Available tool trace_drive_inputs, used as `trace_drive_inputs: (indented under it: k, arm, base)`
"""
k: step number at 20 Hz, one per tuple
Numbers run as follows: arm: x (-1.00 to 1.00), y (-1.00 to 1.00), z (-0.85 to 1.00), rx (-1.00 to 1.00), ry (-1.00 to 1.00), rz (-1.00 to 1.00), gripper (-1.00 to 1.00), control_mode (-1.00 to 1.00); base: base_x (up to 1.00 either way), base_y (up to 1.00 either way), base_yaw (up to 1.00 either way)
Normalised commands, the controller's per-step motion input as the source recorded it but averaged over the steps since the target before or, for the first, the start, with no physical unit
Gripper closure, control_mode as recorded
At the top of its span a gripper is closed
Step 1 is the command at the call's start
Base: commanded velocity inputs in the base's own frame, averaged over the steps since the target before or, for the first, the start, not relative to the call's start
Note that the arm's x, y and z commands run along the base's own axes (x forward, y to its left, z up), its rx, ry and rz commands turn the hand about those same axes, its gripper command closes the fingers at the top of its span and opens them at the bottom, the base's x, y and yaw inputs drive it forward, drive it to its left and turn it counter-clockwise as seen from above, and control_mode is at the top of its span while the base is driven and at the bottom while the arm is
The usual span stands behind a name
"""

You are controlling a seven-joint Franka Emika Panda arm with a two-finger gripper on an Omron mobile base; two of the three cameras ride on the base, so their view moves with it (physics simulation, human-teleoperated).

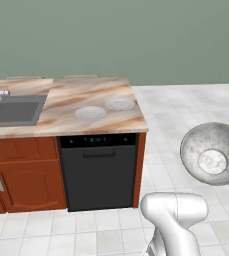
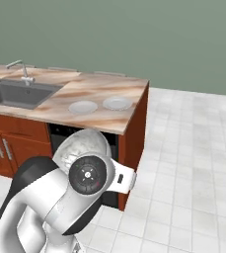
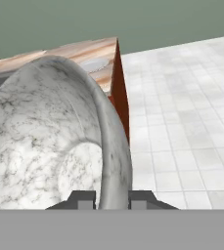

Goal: Move the bowls from the cabinet to the plates on the dining table.

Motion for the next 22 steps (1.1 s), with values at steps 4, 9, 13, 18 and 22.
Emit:
trace_drive_inputs:
  k: [4, 9, 13, 18, 22]
  arm:
    - [0.00, 0.00, 0.00, 0.00, 0.00, 0.00, 1.00, 1.00]
    - [0.00, 0.00, 0.00, 0.00, 0.00, 0.00, 1.00, 1.00]
    - [0.00, 0.00, 0.00, 0.00, 0.00, 0.00, 1.00, 1.00]
    - [0.00, 0.00, 0.00, 0.00, 0.00, 0.00, 1.00, 1.00]
    - [0.00, 0.00, 0.00, 0.00, 0.00, 0.00, 1.00, 1.00]
  base:
    - [0.00, 0.84, -0.03]
    - [0.00, 0.91, -0.02]
    - [0.00, 0.90, -0.03]
    - [0.00, 0.70, -0.02]
    - [0.00, 0.01, 0.00]
